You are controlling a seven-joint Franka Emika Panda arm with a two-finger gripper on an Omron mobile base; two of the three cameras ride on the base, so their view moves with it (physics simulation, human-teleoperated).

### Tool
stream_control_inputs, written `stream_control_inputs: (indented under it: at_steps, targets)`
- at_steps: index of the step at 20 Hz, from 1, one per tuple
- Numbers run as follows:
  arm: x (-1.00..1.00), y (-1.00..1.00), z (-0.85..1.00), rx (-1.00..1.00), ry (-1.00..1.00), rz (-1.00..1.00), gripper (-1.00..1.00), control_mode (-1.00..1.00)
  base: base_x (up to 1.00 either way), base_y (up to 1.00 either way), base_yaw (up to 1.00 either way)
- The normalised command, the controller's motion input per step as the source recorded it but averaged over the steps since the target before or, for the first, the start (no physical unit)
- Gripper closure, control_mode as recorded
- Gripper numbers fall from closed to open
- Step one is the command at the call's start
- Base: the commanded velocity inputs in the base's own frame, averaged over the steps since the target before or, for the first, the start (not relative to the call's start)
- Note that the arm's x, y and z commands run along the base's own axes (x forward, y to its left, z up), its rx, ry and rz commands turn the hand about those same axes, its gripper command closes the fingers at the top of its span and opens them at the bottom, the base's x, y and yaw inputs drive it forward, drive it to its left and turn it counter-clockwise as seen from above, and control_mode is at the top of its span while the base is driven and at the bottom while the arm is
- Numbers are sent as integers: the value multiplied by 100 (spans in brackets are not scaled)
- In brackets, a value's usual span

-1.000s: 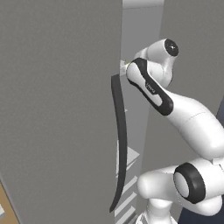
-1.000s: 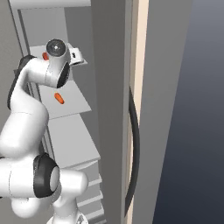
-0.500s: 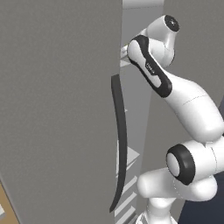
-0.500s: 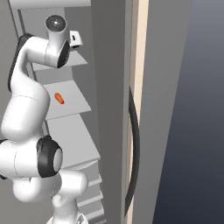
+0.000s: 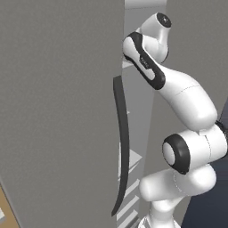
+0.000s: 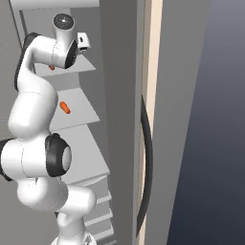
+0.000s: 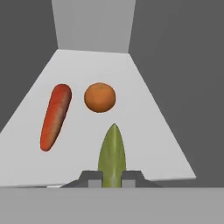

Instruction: Take the lemon wedge and carrot from the second highest rack and move them to the highest rack where the tangerine and carrot are located, to maximize freezer space. Close the freezer door after rearranging.

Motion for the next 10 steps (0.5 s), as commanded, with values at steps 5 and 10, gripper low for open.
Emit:
stream_control_inputs:
  at_steps: [5, 10]
  targets:
    - [32, 15, -29, 0, 0, 0, 100, -100, 0, 0, 0]
    - [36, 17, -26, 0, 0, 0, 100, -100, 0, 0, 0]
